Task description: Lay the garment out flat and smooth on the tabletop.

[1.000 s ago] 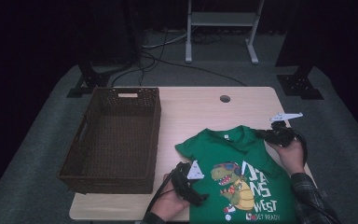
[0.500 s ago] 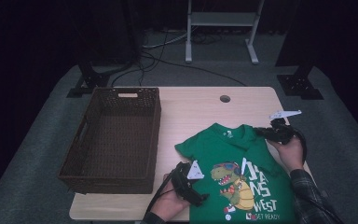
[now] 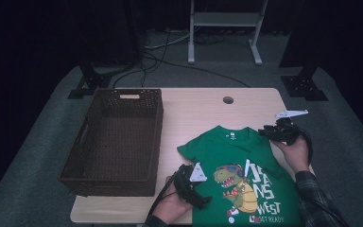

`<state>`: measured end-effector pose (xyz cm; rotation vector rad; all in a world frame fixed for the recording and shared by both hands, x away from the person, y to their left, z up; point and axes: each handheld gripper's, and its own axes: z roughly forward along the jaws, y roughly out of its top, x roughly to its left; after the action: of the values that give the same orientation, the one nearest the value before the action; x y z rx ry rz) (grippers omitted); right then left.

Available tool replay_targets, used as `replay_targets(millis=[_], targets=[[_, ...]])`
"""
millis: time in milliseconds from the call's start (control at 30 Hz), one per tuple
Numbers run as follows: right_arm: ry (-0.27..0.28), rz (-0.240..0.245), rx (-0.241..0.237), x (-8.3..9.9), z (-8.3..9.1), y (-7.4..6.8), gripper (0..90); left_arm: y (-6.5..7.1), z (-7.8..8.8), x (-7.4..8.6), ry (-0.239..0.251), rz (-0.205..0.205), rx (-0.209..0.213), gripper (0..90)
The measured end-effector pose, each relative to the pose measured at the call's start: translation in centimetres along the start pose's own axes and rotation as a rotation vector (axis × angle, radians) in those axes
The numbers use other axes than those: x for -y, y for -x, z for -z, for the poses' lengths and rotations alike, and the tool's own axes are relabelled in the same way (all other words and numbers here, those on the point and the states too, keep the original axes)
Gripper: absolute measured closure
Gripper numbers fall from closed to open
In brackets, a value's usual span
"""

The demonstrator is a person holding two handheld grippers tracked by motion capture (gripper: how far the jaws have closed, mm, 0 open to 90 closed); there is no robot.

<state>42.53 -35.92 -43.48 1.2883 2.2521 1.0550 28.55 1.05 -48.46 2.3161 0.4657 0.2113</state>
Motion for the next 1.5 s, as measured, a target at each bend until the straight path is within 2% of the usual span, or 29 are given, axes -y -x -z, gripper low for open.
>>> replay_targets(millis=[167,300,533,667,800,867,1067,1300,1500], targets=[[-0.014,0.016,-0.014,0.4,0.6,-0.7,57.1,0.0,0.0,0.0,0.000,0.000,0.000,0.0],[-0.023,0.020,-0.052,1.6,1.3,-1.7,56.4,0.0,0.0,0.0,0.001,-0.001,0.000,0.0],[-0.033,0.054,-0.077,3.6,2.2,-3.6,56.7,0.0,0.0,0.0,0.000,0.000,0.000,0.0],[-0.033,0.076,-0.076,4.5,2.5,-4.5,56.9,0.0,0.0,0.0,-0.001,-0.001,0.000,0.0],[-0.015,0.061,-0.097,5.1,2.7,-5.0,57.5,0.0,0.0,0.0,0.000,0.000,0.000,0.0],[-0.021,0.059,-0.079,5.4,2.6,-5.5,57.7,0.0,0.0,0.0,-0.001,-0.001,0.000,0.0],[-0.042,0.085,-0.088,6.4,2.7,-6.4,59.6,0.0,0.0,0.0,-0.001,0.000,0.000,0.0],[-0.061,0.122,-0.062,6.8,2.5,-6.9,62.6,0.0,0.0,0.0,0.000,-0.001,0.000,0.0],[-0.095,0.163,-0.019,7.2,1.9,-7.2,65.4,0.0,0.0,0.0,0.000,0.000,0.000,0.0]])
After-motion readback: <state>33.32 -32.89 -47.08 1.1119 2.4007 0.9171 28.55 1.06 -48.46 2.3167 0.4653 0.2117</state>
